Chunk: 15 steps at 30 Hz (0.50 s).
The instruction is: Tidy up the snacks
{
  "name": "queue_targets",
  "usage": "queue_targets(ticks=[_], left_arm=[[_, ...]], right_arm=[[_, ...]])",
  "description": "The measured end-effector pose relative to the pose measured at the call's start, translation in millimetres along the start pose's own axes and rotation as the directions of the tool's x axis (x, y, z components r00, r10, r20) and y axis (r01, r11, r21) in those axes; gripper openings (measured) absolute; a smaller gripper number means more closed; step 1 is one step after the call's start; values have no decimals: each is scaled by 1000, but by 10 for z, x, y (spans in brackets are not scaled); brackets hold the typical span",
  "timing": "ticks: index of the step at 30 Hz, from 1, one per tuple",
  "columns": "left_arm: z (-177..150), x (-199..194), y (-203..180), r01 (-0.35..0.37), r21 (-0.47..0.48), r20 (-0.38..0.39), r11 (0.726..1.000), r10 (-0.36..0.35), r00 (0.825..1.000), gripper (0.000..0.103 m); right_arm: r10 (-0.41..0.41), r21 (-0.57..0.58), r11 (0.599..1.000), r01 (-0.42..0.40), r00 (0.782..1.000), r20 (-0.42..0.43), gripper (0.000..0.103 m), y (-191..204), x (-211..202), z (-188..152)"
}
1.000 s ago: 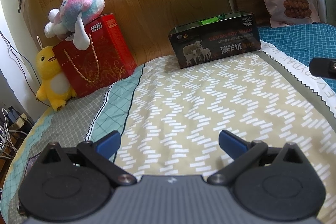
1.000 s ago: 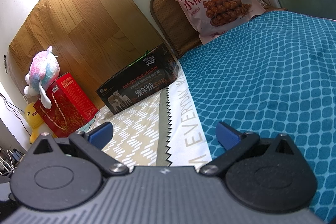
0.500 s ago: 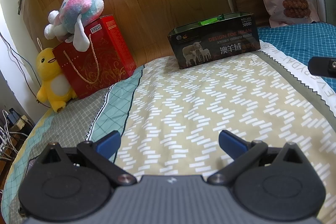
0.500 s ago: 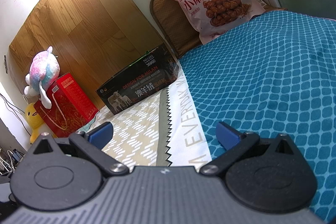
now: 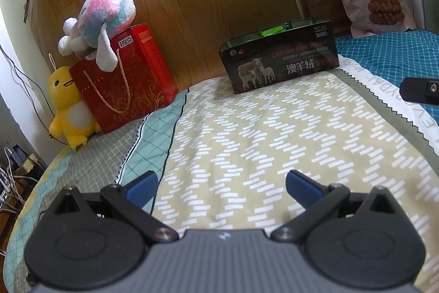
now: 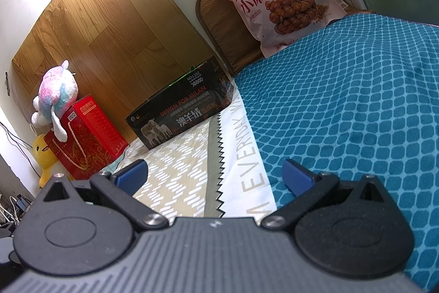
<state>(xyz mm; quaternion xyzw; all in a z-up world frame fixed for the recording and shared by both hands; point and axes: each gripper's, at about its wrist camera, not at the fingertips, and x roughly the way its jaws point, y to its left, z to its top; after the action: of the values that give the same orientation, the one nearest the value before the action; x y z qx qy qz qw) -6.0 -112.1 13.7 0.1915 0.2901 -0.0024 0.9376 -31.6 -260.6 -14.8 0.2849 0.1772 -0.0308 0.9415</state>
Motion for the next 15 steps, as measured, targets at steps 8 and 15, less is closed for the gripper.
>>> queue_targets(ticks=[8, 15], left_arm=[[14, -22, -8, 0, 7, 11, 1000, 0, 1000, 103], [16, -32, -11, 2, 11, 16, 1000, -2, 1000, 103]], right_arm=[[0, 1, 1000, 0, 1000, 0, 103, 0, -1, -1], [0, 1, 1000, 0, 1000, 0, 103, 0, -1, -1]])
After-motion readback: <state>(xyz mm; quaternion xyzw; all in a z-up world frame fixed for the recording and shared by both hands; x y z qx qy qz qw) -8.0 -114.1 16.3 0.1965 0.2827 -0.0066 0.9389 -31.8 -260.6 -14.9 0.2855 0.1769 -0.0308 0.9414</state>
